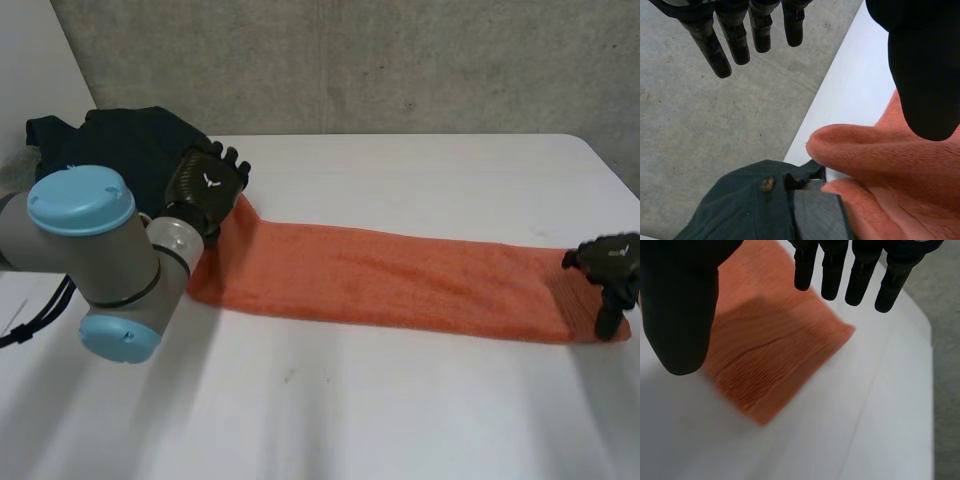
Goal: Fold the laundry.
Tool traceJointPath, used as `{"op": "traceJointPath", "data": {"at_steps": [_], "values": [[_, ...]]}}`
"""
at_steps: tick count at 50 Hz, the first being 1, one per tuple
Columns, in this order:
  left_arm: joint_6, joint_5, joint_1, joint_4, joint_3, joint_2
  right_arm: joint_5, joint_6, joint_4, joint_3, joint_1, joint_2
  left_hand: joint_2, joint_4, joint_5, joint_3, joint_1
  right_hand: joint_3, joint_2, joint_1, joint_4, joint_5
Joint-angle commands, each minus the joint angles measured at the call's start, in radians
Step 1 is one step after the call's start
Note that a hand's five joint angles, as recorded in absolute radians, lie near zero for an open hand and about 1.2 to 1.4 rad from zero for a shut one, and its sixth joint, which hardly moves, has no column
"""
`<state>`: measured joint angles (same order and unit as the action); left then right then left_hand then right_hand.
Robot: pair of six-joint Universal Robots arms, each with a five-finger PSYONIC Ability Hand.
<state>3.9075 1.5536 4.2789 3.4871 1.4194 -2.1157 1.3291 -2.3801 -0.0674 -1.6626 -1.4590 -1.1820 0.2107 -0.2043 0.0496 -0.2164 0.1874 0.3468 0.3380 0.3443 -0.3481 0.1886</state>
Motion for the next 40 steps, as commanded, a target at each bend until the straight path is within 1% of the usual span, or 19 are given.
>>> {"op": "traceJointPath", "data": {"at_steps": [1,3,4,5,6,8,11,16,21,23,27,28,30,31,34,35,38,39,40], "values": [[-0.014,-0.004,0.004,0.029,0.033,0.003,-0.013,0.002,0.216,-0.112,0.016,0.024,-0.036,0.03,-0.05,0.042,-0.013,0.079,0.087,0.081,-0.077,0.062],[-0.017,-0.004,0.004,0.029,0.033,0.002,-0.01,0.004,0.253,-0.115,0.014,0.062,-0.036,0.03,-0.05,0.042,-0.013,0.12,0.128,0.122,-0.118,0.103],[-0.02,-0.003,0.006,0.029,0.033,0.003,-0.005,0.009,0.262,-0.114,0.012,0.08,-0.036,0.03,-0.05,0.042,-0.013,0.201,0.21,0.204,-0.2,0.185],[-0.023,-0.003,0.006,0.029,0.035,0.005,0.007,0.019,0.277,-0.103,0.016,0.106,-0.036,0.03,-0.05,0.042,-0.013,0.78,0.789,0.783,-0.779,0.764],[-0.025,-0.003,0.006,0.029,0.035,0.005,0.016,0.021,0.285,-0.098,0.017,0.114,-0.036,0.03,-0.05,0.042,-0.013,1.047,1.056,1.049,-1.045,1.03],[-0.036,-0.003,0.006,0.029,0.038,0.017,0.039,0.024,0.323,-0.1,0.026,0.113,-0.036,0.03,-0.05,0.042,-0.013,1.05,1.058,1.052,-1.048,1.033],[-0.048,-0.003,0.006,0.029,0.049,0.042,0.107,0.041,0.441,-0.106,0.065,0.075,-0.036,0.03,-0.05,0.042,-0.013,1.05,1.058,1.052,-1.048,1.033],[-0.071,-0.003,0.007,0.029,0.079,0.103,0.128,0.183,0.477,-0.094,0.129,-0.014,-0.036,0.03,-0.05,0.042,-0.013,1.05,1.058,1.052,-1.048,1.033],[-0.077,-0.004,0.016,0.029,0.121,0.149,0.13,0.369,0.489,-0.039,0.154,-0.016,-0.036,0.03,-0.05,0.042,-0.013,1.05,1.058,1.052,-1.048,1.033],[-0.08,-0.004,0.025,0.029,0.142,0.167,0.122,0.403,0.495,-0.022,0.146,-0.015,-0.036,0.03,-0.05,0.042,-0.013,1.05,1.058,1.052,-1.048,1.033],[-0.088,-0.004,0.041,0.029,0.182,0.192,0.085,0.435,0.546,0.01,0.004,-0.011,-0.036,0.03,-0.05,0.042,-0.013,1.05,1.058,1.052,-1.048,1.033],[-0.089,-0.004,0.041,0.029,0.188,0.197,0.052,0.435,0.573,0.023,-0.079,-0.01,-0.036,0.03,-0.05,0.042,-0.013,1.05,1.058,1.052,-1.048,1.033],[-0.092,-0.004,0.042,0.029,0.206,0.207,0.009,0.435,0.607,0.027,-0.153,-0.01,-0.036,0.03,-0.05,0.042,-0.013,1.05,1.058,1.052,-1.048,1.033],[-0.094,-0.004,0.042,0.029,0.211,0.21,-0.039,0.435,0.641,0.03,-0.226,-0.01,-0.036,0.03,-0.05,0.042,-0.013,1.05,1.058,1.052,-1.048,1.033],[-0.1,-0.004,0.042,0.029,0.233,0.226,-0.115,0.433,0.685,0.032,-0.322,0.001,-0.036,0.03,-0.05,0.042,-0.013,1.05,1.058,1.052,-1.048,1.033],[-0.102,-0.004,0.042,0.029,0.236,0.23,-0.169,0.437,0.71,0.035,-0.387,0.024,-0.036,0.03,-0.05,0.042,-0.013,1.05,1.058,1.052,-1.048,1.033],[-0.106,-0.004,0.042,0.029,0.254,0.247,-0.244,0.438,0.733,0.055,-0.498,0.082,-0.036,0.03,-0.05,0.042,-0.013,1.05,1.058,1.052,-1.048,1.033],[-0.108,-0.004,0.042,0.029,0.259,0.252,-0.267,0.44,0.735,0.082,-0.58,0.132,-0.036,0.03,-0.05,0.042,-0.013,1.05,1.058,1.052,-1.048,1.033],[-0.109,-0.004,0.042,0.03,0.263,0.253,-0.283,0.441,0.727,0.098,-0.622,0.16,-0.036,0.03,-0.05,0.042,-0.013,1.05,1.058,1.052,-1.048,1.033]]}}
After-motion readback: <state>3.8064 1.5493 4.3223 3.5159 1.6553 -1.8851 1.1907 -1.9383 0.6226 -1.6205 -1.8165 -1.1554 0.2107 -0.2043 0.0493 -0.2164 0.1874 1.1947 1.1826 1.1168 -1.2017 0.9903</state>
